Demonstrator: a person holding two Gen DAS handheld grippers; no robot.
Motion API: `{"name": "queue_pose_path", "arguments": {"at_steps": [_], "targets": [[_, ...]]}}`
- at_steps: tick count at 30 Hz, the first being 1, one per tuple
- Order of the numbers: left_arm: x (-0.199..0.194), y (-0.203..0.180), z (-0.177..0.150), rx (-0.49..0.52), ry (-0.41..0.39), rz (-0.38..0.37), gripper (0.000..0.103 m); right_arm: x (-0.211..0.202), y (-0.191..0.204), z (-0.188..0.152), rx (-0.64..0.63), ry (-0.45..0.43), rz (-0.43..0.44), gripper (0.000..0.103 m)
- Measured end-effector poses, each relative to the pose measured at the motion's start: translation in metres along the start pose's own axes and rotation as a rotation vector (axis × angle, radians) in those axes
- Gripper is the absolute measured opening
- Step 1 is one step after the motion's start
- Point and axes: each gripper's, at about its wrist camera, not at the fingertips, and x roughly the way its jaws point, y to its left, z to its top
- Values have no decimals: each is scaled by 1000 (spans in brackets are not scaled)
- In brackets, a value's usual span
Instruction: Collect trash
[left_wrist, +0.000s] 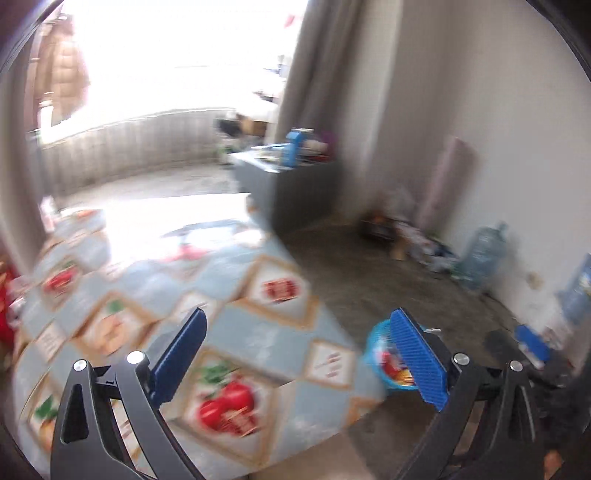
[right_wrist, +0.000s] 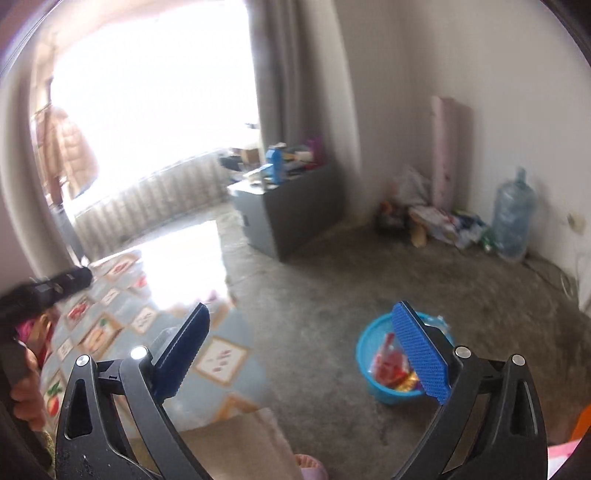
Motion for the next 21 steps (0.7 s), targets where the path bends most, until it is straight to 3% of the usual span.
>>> {"name": "queue_pose_path", "arguments": {"at_steps": [6,10,15,21], "targets": [[-22,30,-36,1,-70,208,97,-9,42,-6,-111,-31,27,95],[-27,45,-54,6,-32,287,97,-8,67,-10,-189,-41,36,95],[-22,59,-77,-71,51,330,97,-3,91,-15,-228,-8,91,95],[-19,60,-87,-101,67,372,97,5,100,-18,-254,42,93,95]]}}
